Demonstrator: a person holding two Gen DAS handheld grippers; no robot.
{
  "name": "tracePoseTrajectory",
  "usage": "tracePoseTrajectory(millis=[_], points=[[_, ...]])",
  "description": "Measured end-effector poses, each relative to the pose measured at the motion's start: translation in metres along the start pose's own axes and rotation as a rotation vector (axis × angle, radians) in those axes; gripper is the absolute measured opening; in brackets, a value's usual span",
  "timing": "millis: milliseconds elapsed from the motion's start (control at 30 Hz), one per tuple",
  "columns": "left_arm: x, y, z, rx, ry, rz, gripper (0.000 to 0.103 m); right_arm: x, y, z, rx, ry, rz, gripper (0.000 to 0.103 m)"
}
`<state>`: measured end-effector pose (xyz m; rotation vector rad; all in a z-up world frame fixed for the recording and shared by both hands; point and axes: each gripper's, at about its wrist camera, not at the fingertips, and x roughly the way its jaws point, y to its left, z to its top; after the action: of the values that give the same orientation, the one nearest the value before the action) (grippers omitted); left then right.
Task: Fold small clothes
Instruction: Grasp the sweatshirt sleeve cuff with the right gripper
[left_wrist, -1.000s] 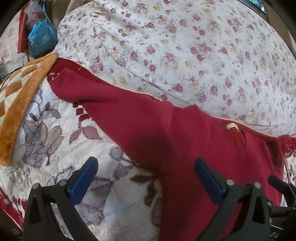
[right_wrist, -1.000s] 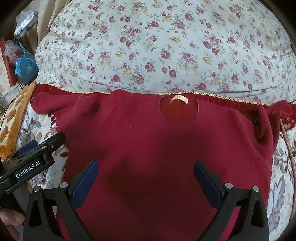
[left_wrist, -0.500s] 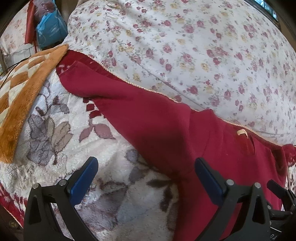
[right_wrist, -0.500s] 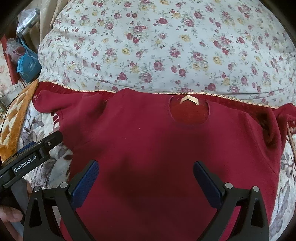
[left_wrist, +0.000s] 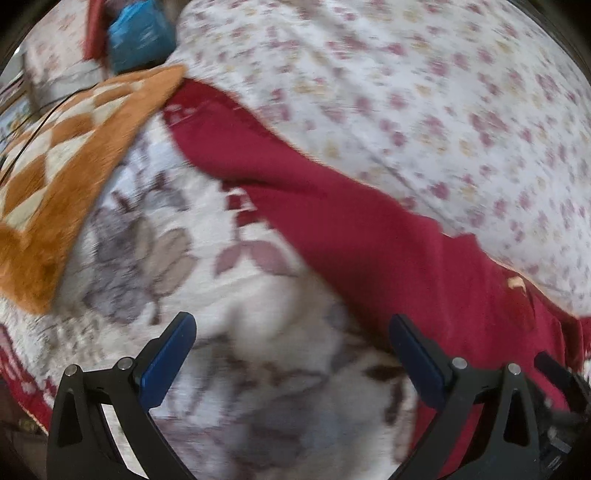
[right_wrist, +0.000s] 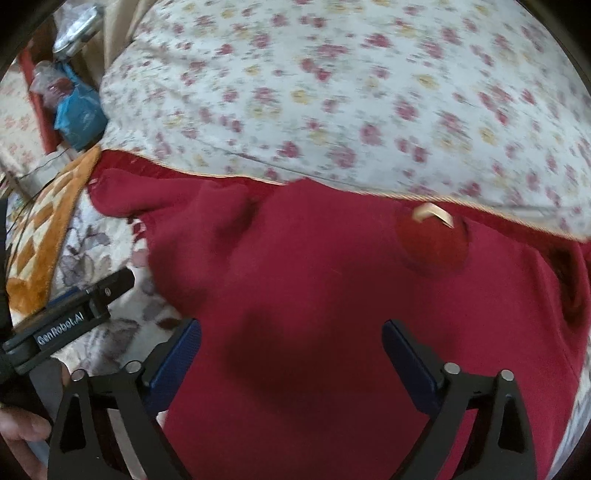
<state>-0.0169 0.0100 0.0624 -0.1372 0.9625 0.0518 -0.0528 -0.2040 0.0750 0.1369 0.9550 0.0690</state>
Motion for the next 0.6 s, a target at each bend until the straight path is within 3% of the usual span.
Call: tracePoseTrajectory(millis=[167,367,600], points=[[-0.008,0.039,0.007,-0.062,-0.038,0.096,0.103,0.028,0.047,0.05,-0.072,0.001,0.142,0.085],[-0.017,0.077,0.017,-0.107,-0.083,0.193,0.103,0.084,0.122,0.095,-0.136,0.009,0.293,0.084],[-0.018,0.11,0.019,-0.187,-0.081,0.22,0.103,0.139,0.209,0.118,-0.221,0.013,0.361,0.083]])
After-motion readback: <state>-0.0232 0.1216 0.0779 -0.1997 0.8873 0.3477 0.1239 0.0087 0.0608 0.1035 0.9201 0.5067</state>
